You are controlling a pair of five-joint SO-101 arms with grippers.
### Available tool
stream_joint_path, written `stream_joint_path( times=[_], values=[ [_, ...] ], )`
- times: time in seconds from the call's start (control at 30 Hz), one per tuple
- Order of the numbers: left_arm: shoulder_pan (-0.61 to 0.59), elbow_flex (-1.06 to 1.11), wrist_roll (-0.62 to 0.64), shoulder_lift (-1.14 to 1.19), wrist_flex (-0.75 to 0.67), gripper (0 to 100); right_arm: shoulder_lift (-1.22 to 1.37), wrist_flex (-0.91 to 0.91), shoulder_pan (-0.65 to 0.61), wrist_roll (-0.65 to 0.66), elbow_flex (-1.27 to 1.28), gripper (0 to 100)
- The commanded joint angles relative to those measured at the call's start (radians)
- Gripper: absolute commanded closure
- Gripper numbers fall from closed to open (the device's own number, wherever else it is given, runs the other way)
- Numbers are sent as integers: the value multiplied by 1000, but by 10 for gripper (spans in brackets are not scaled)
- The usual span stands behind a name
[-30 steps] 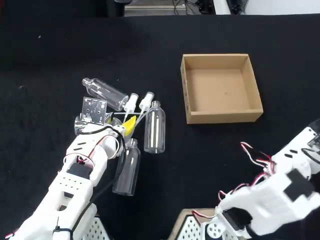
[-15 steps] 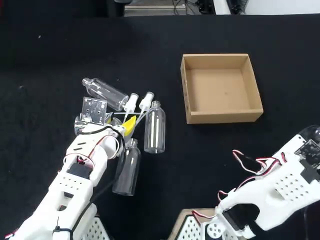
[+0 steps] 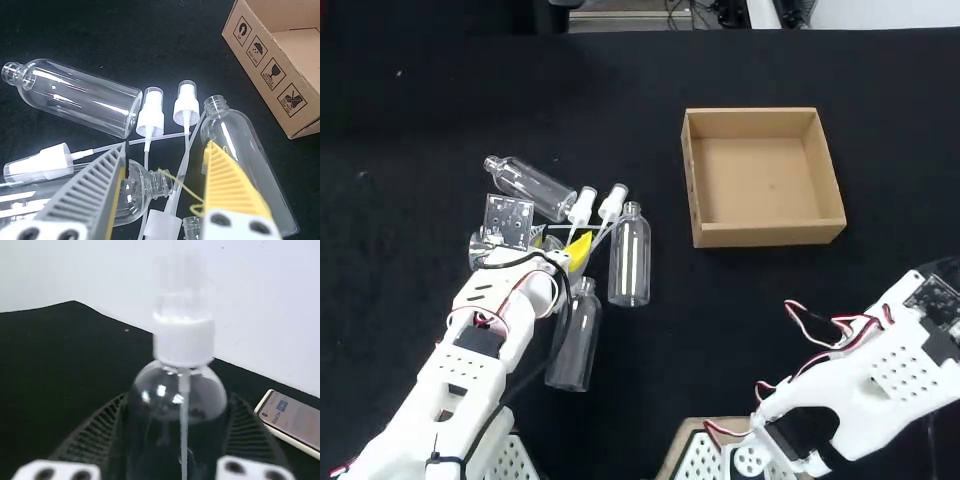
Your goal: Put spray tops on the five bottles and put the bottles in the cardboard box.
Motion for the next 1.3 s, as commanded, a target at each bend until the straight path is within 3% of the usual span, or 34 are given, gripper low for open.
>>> stream_joint_path(
  times=[0.0,0.33,0.67,1.0,1.27],
  values=[
    [8,-16,0,-14,-25,758,-8,-29,-26,28,1,662],
    [8,-16,0,-14,-25,758,-38,-29,-31,29,10,681],
    [8,-16,0,-14,-26,758,-357,-20,-35,26,216,681],
    [8,-15,0,-14,-26,758,-421,393,-25,29,76,681],
    [8,-15,0,-14,-26,758,-421,423,-26,23,67,684]
  ],
)
